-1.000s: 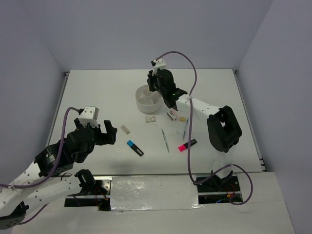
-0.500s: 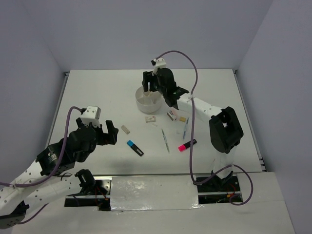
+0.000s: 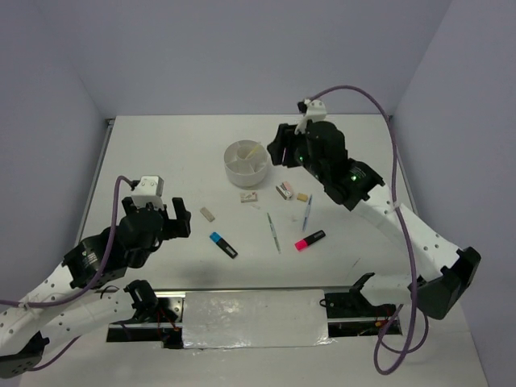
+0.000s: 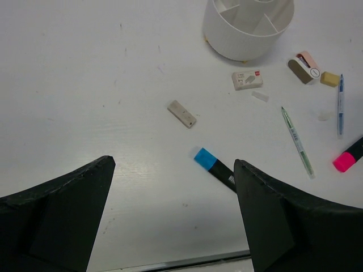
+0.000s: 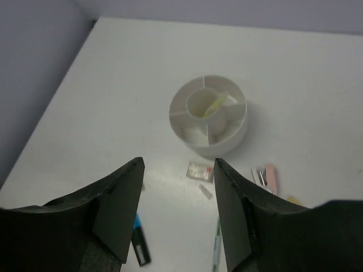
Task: Sort the stationery into containers
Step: Pick up the pen from the center of the board.
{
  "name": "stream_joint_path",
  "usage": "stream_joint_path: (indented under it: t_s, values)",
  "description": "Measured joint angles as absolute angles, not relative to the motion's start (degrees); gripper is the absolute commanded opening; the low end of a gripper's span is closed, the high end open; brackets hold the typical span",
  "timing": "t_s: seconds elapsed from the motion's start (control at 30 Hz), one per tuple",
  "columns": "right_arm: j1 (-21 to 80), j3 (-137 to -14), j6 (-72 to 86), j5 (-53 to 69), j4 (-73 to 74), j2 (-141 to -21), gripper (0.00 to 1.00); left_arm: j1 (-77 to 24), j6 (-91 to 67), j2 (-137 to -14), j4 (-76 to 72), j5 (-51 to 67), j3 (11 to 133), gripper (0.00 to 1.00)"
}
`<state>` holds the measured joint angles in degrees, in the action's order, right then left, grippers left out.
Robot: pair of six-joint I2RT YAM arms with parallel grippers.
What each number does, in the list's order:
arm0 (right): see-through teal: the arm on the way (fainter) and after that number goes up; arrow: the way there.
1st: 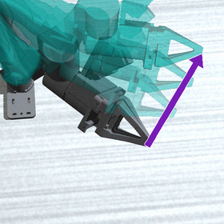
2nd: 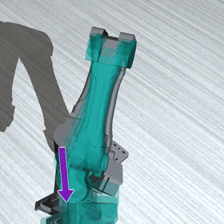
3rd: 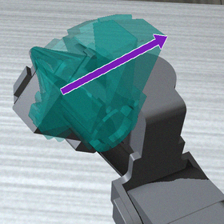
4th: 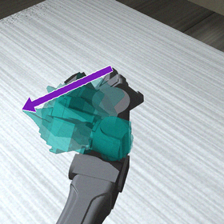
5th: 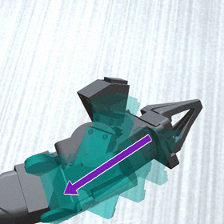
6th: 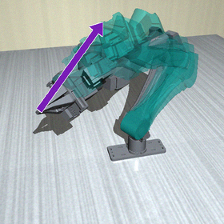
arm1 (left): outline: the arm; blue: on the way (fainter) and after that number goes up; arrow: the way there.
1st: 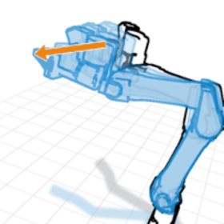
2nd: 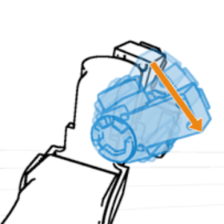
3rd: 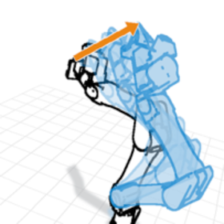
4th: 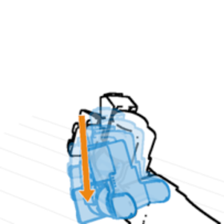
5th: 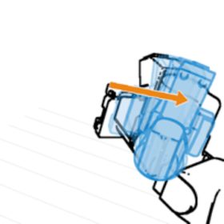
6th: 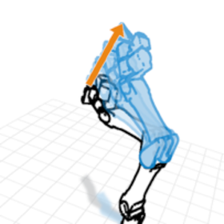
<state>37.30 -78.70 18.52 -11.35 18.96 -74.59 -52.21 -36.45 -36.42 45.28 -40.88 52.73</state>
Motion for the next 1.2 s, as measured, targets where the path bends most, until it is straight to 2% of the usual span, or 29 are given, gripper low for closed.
stream_joint_path:
  t_s: [0.17,0.43,1.2]
  values:
    - [43.9,-73.2,20.9,-12.0,27.7,-75.0,0.47,-52.2,-37.3,-35.1,45.7,-42.2,52.8,0.99]
    - [46.9,-66.9,24.3,-11.6,36.2,-85.8,0.47,-52.2,-38.0,-35.2,46.7,-42.2,52.8,0.99]
    - [47.8,-65.2,25.6,-10.1,33.8,-101.2,0.41,-52.2,-37.7,-37.7,46.4,-40.9,52.8,0.99]
